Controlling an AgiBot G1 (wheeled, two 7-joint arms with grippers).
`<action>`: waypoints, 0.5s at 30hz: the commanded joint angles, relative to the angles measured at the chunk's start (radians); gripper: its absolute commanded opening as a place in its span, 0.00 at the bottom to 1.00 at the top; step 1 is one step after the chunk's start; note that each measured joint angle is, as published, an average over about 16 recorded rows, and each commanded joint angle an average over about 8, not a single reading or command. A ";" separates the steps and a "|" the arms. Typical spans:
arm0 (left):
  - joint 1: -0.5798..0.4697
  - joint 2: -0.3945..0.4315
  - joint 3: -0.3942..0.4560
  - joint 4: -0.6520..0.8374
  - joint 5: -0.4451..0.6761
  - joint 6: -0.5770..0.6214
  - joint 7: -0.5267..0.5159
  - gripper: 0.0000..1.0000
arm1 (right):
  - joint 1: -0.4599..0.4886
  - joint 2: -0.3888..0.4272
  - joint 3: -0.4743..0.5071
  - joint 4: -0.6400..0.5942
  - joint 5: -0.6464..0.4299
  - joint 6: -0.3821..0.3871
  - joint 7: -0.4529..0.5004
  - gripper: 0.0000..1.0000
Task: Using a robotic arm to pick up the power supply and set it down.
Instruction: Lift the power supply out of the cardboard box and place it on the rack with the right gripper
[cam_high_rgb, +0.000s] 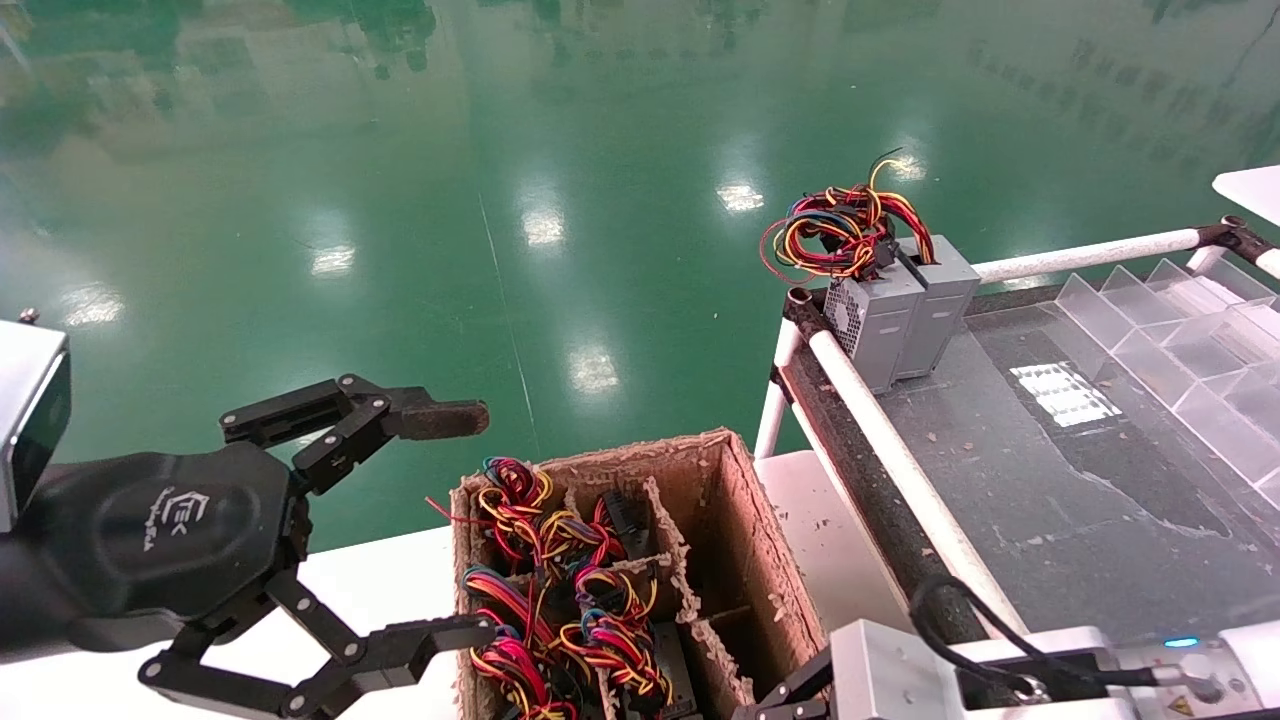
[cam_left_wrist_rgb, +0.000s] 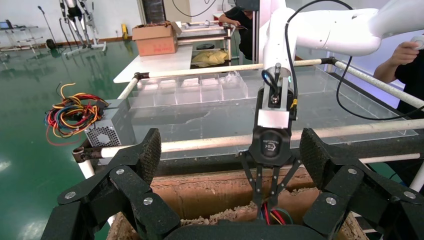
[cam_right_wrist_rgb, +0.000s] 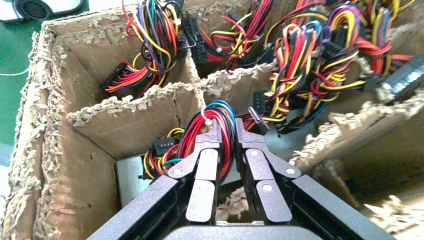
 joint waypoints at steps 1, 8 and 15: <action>0.000 0.000 0.000 0.000 0.000 0.000 0.000 1.00 | -0.002 0.010 0.008 0.008 0.008 0.003 -0.007 0.00; 0.000 0.000 0.000 0.000 0.000 0.000 0.000 1.00 | -0.004 0.066 0.070 0.016 0.111 -0.011 -0.039 0.00; 0.000 0.000 0.000 0.000 0.000 0.000 0.000 1.00 | 0.001 0.135 0.152 0.016 0.230 -0.008 -0.065 0.00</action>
